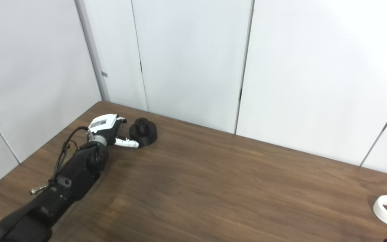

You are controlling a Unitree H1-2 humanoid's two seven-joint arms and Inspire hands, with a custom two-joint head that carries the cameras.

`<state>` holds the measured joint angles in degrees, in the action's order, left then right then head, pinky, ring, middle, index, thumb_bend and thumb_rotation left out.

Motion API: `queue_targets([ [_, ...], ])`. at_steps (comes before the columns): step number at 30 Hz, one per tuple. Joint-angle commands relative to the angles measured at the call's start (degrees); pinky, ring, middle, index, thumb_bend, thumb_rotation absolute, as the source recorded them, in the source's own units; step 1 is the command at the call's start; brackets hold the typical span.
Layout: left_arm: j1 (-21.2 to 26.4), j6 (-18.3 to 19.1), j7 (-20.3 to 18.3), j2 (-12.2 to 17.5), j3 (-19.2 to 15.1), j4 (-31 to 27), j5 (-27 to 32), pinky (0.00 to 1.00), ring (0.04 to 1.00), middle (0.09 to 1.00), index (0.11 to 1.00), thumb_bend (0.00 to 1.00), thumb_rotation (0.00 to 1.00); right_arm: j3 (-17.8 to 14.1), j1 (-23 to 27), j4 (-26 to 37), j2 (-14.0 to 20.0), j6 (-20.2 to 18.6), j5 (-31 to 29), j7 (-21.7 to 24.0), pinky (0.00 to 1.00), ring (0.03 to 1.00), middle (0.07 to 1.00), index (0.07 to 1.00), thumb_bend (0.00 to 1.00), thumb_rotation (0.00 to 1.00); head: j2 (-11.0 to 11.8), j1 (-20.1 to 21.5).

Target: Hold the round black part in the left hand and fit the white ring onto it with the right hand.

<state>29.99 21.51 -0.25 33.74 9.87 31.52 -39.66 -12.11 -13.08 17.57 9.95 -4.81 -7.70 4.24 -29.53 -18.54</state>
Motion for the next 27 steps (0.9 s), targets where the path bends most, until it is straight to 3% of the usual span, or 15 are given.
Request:
queue_targets([
  [1, 4.0, -1.0, 1.6, 1.7, -0.2, 0.1, 0.1, 1.00, 1.000, 1.000, 0.891, 1.00, 0.57, 0.0, 0.7, 2.6, 0.2, 0.8, -0.1, -0.4, 0.71, 0.862, 0.872, 0.849, 0.53, 0.98, -0.1, -0.1],
  [12, 5.5, -2.7, 2.4, 0.8, 0.1, 2.6, 1.5, 1.00, 1.000, 1.000, 0.886, 1.00, 0.54, 0.1, 0.5, 3.1, 0.2, 0.7, 0.2, -0.5, 0.76, 0.876, 0.878, 0.857, 0.54, 0.99, -0.4, 0.0],
  [27, 7.1, -2.8, 0.8, -0.7, 1.0, 3.8, 3.7, 1.00, 1.000, 1.000, 0.865, 1.00, 0.53, 0.3, 0.3, 3.6, 0.1, 0.0, 0.4, -0.7, 0.74, 0.872, 0.882, 0.866, 0.58, 0.97, -1.0, 0.4],
])
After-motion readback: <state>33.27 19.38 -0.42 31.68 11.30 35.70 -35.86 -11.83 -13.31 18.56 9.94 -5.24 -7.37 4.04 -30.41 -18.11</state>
